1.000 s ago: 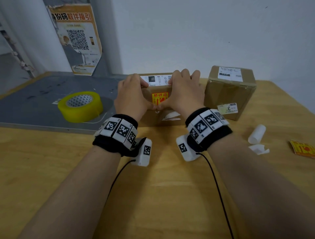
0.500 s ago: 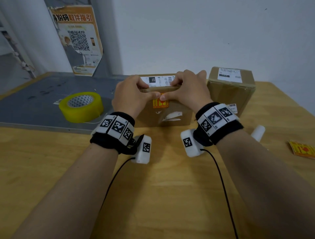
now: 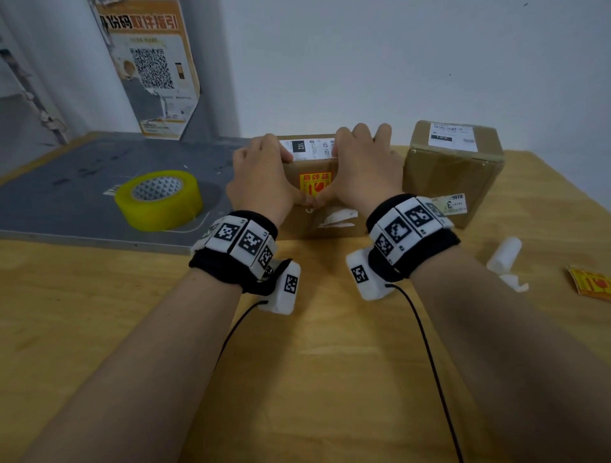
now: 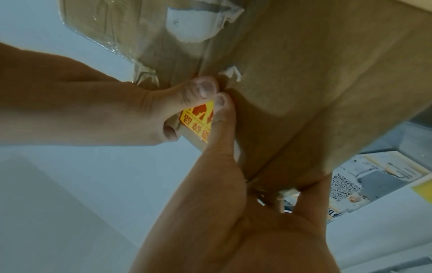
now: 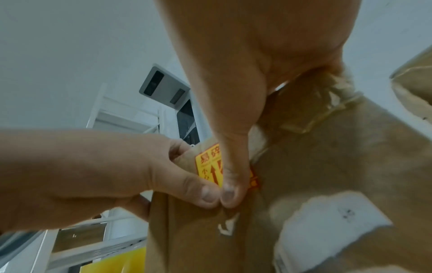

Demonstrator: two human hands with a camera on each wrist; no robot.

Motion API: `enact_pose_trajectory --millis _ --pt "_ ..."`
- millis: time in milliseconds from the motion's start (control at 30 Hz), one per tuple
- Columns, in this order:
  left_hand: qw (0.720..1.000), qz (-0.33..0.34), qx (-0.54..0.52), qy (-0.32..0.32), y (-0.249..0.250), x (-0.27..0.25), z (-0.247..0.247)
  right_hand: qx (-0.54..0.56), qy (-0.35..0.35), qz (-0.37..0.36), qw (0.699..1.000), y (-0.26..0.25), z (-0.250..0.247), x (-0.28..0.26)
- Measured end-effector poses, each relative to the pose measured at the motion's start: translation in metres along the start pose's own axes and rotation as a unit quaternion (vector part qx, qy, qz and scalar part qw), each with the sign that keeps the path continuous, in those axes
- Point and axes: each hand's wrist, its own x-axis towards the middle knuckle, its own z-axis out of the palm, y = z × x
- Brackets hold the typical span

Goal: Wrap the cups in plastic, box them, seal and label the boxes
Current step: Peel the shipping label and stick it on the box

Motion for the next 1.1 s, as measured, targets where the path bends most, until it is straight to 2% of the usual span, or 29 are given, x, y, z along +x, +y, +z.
enact_pose_trajectory --millis 133,200,400,567,667,867,933,1033,1100 --pt "0.999 0.009 -0.037 0.01 -0.007 0.002 -0.002 0.138 -0.025 -0.001 0.99 0.021 -0.008 0.007" --pt "0.998 0.004 -0.062 0.019 -0.01 0.002 -0.003 0.163 -0.021 0.005 0.986 0.024 -0.008 0.008" --pt "0.995 0.007 -0.092 0.035 -0.011 0.001 -0.003 0.183 -0.002 0.024 0.983 0.022 -0.006 0.007" --pt "0.998 0.009 -0.06 0.019 -0.01 -0.002 -0.005 0.068 0.008 -0.007 0.998 0.014 0.0 -0.003" --pt "0.998 0.004 -0.066 0.01 -0.011 -0.002 -0.008 0.094 0.005 -0.012 0.995 0.016 0.001 -0.005" --pt "0.996 0.012 -0.089 -0.004 -0.01 -0.012 -0.022 0.306 -0.014 0.014 0.952 0.034 -0.011 -0.01" --pt "0.995 0.014 -0.099 -0.006 -0.01 -0.019 -0.027 0.331 -0.005 0.044 0.943 0.036 -0.014 -0.017" --pt "0.992 0.009 -0.124 -0.019 -0.001 -0.034 -0.038 0.308 -0.011 0.092 0.947 0.035 -0.014 -0.03" --pt "0.985 0.001 -0.166 -0.038 0.006 -0.043 -0.046 0.344 -0.024 0.097 0.933 0.029 -0.019 -0.04"
